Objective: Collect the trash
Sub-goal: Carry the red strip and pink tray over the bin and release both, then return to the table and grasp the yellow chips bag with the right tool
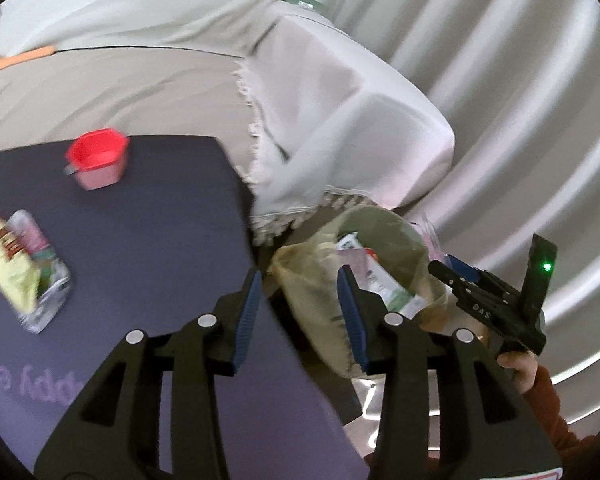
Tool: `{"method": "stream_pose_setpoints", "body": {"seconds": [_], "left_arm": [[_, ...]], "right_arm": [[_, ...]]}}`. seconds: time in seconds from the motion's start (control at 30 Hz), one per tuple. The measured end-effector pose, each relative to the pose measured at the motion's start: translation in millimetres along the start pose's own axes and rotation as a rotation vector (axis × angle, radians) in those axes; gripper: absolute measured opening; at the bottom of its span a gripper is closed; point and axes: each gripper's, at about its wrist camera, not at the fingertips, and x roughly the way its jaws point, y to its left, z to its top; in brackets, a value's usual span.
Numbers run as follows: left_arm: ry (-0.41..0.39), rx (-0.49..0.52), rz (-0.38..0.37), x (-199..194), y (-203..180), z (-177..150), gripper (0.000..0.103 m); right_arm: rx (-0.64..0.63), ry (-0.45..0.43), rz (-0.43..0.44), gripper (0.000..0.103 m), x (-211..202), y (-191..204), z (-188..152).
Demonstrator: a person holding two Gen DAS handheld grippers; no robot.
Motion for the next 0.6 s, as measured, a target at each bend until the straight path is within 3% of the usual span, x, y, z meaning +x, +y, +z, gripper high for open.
{"method": "stream_pose_setpoints", "body": {"seconds": [0.17,0.33,0.6], "left_arm": [[-0.029,-0.035,0.062,-22,34,-12,0.043],[-0.059,-0.127,0.128,-47,81,-28,0.043],[-0.158,-0.223,0.249,-104,146,-54,0.043]], "right_arm": [[0.02,-0.007,-0.018,0.057,-2,-1,-4],[0.011,-0.047,0.006,0.058,-19,12,0],[-0.088,-0.086,0.059,0.058,-35,75,18]]}}
